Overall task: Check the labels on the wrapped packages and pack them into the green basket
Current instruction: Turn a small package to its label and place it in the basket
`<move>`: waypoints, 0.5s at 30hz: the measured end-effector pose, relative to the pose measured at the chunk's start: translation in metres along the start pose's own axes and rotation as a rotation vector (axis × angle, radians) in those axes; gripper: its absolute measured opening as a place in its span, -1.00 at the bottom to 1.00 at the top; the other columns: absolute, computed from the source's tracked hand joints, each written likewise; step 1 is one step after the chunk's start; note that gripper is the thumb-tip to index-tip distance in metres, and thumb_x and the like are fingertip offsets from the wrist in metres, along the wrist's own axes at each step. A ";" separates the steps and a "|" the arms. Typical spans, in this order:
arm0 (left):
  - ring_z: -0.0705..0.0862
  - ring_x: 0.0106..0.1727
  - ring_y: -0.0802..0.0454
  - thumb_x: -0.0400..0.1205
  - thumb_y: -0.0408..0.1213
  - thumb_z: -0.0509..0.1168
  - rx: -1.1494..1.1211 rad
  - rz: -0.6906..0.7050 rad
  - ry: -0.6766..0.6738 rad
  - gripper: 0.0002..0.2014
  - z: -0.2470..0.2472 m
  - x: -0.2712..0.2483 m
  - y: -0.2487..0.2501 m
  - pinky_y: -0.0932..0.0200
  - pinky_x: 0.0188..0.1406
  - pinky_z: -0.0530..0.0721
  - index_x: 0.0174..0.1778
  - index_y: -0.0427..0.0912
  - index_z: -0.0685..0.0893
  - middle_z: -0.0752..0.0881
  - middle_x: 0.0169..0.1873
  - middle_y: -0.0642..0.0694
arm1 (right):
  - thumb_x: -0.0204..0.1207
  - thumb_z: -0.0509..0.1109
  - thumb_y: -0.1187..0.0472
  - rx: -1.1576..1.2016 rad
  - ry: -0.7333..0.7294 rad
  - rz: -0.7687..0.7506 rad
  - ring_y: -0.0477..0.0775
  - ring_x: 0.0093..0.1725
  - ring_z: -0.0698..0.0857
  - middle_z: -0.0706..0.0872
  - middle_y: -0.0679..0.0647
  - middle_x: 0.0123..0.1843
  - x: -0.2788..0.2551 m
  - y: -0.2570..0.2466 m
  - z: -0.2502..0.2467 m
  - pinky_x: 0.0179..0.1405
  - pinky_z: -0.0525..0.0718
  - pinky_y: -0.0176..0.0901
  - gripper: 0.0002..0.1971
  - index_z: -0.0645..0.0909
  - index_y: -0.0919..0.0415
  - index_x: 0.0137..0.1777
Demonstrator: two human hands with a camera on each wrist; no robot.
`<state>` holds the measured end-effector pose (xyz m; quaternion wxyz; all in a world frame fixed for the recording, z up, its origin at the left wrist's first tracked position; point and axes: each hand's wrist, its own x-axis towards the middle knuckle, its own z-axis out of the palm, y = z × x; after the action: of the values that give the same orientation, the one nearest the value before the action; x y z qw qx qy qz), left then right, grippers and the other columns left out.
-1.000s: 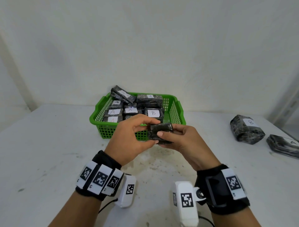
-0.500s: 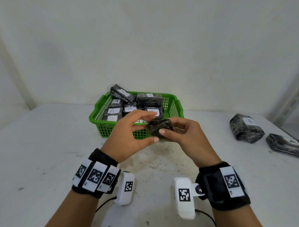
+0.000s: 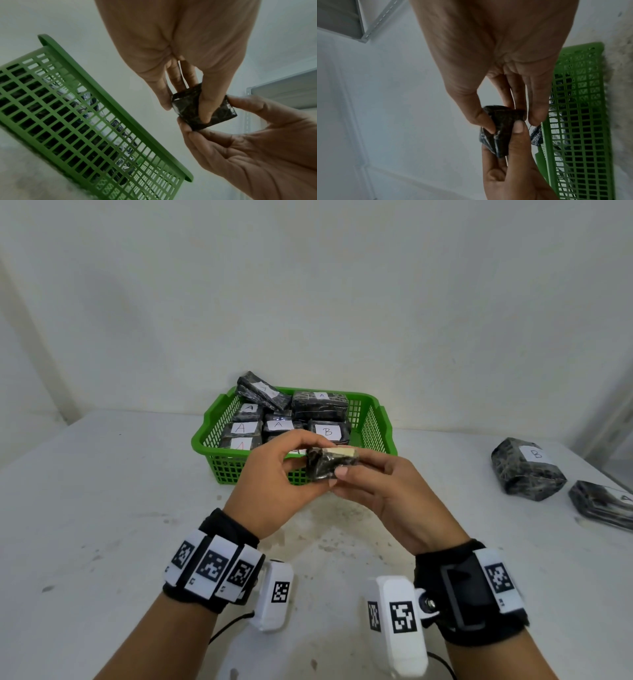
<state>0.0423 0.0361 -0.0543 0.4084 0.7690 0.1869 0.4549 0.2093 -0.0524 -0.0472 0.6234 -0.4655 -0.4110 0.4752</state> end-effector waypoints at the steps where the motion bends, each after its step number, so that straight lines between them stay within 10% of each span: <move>1: 0.75 0.22 -0.01 0.43 -0.47 0.60 0.018 0.019 -0.011 -0.61 0.000 0.000 0.001 0.00 0.22 0.77 0.16 -0.16 0.75 0.78 0.10 0.01 | 0.50 0.56 0.45 0.001 0.015 -0.009 0.15 0.14 0.86 0.86 0.33 0.23 0.001 0.001 0.000 0.12 0.86 -0.10 -0.59 0.70 0.39 0.35; 15: 0.77 0.14 0.10 0.41 -0.44 0.62 0.130 0.109 0.048 -0.66 0.002 -0.002 0.006 0.20 0.18 0.76 0.09 -0.16 0.81 0.79 0.03 0.06 | 0.23 0.75 0.12 -0.220 0.120 -0.105 0.12 0.23 0.87 0.90 0.13 0.17 0.006 0.003 -0.007 0.36 0.80 0.16 -0.41 0.79 0.17 0.31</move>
<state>0.0425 0.0302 -0.0509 0.3278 0.7918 0.1836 0.4815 0.2169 -0.0474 -0.0518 0.6161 -0.5365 -0.4464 0.3652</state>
